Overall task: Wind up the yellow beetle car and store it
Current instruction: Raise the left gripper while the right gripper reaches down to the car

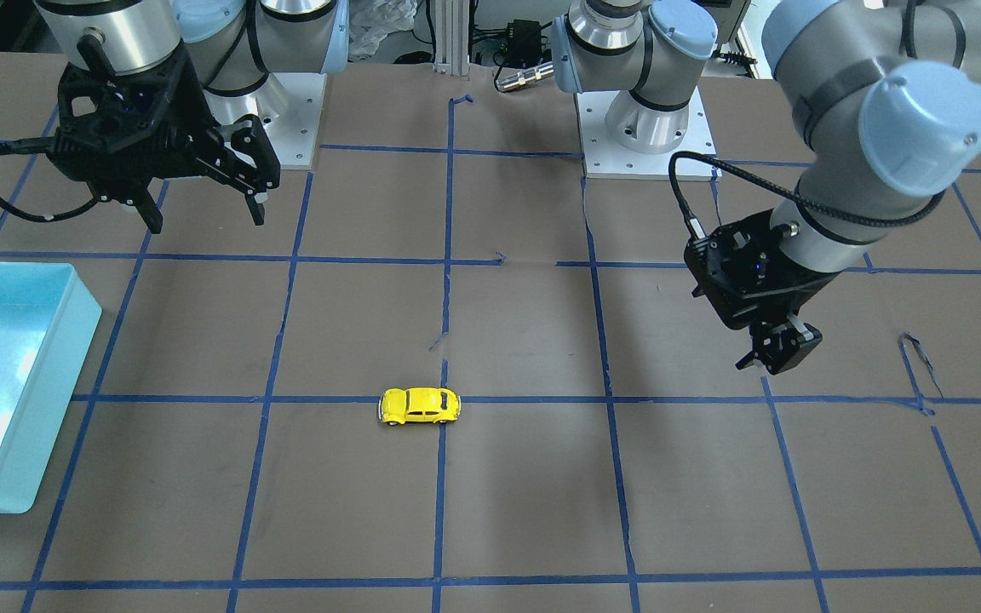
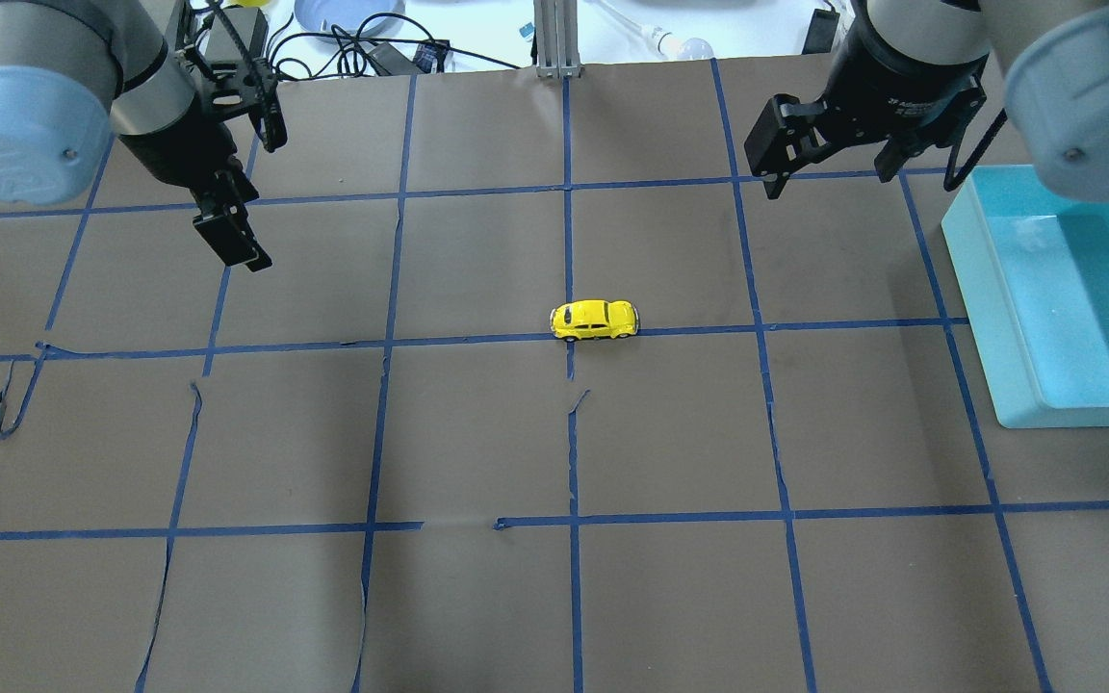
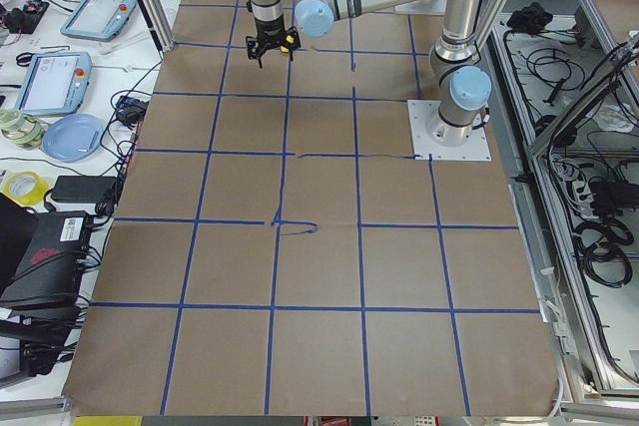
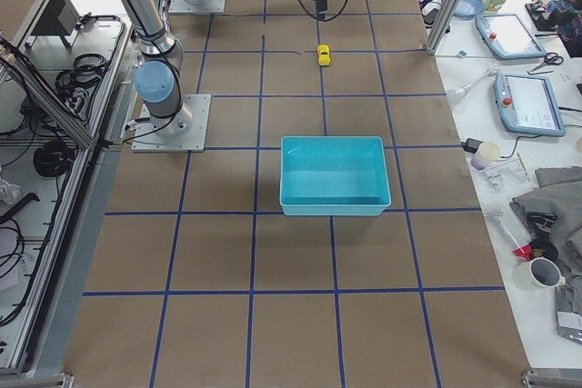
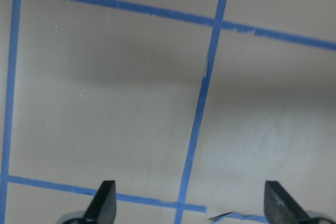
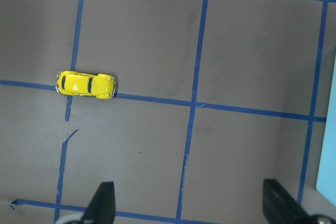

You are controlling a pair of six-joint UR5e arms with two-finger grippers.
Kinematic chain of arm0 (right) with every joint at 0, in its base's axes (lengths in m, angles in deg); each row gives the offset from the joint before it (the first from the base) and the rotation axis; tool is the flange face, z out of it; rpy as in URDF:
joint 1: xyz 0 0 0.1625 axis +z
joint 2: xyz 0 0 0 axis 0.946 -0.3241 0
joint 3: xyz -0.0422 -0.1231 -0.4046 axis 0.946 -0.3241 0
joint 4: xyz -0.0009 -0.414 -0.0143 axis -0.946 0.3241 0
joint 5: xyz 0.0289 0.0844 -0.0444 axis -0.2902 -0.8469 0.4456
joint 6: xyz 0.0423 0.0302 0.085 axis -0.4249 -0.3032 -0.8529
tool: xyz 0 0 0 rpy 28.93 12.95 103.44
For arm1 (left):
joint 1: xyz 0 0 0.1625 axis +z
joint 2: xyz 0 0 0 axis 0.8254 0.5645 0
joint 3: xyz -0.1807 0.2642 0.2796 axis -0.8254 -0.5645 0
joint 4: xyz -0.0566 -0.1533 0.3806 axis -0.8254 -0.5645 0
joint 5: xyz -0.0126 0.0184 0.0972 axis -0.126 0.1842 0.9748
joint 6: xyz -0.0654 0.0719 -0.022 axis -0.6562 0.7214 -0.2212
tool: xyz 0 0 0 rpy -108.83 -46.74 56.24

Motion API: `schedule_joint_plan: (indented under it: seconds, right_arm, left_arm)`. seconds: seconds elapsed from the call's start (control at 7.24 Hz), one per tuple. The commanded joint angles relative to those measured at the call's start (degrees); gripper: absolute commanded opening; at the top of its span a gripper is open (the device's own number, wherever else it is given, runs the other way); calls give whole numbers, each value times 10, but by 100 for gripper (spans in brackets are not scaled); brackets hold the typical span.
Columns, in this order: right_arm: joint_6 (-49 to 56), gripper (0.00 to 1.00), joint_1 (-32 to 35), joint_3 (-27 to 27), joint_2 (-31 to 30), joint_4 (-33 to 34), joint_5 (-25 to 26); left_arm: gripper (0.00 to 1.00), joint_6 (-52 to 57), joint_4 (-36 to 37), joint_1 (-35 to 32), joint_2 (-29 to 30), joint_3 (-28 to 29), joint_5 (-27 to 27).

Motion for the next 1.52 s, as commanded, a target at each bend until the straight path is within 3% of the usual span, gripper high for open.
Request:
schedule_joint_plan:
  seconds: [0.0,0.14,0.41,0.69,0.97,1.38]
  right_arm:
    - [26,100,25,1,63,17,-37]
    - [25,100,46,0,108,31,-37]
    - [27,100,101,1,177,136,-37]
    - [41,100,131,2,217,205,-32]
    - [215,100,144,13,250,228,-36]
    - [474,100,156,39,282,292,-4]
  left_arm:
    - [100,-115,-34,-42,-36,15,-3]
    - [100,-172,-50,-57,-55,15,-3]
    - [100,-305,-60,-62,-78,15,-4]
    - [100,-468,-59,-65,-104,16,-59]
    - [100,-579,-54,-69,-112,16,-51]
    - [100,-654,-54,-69,-107,9,-17]
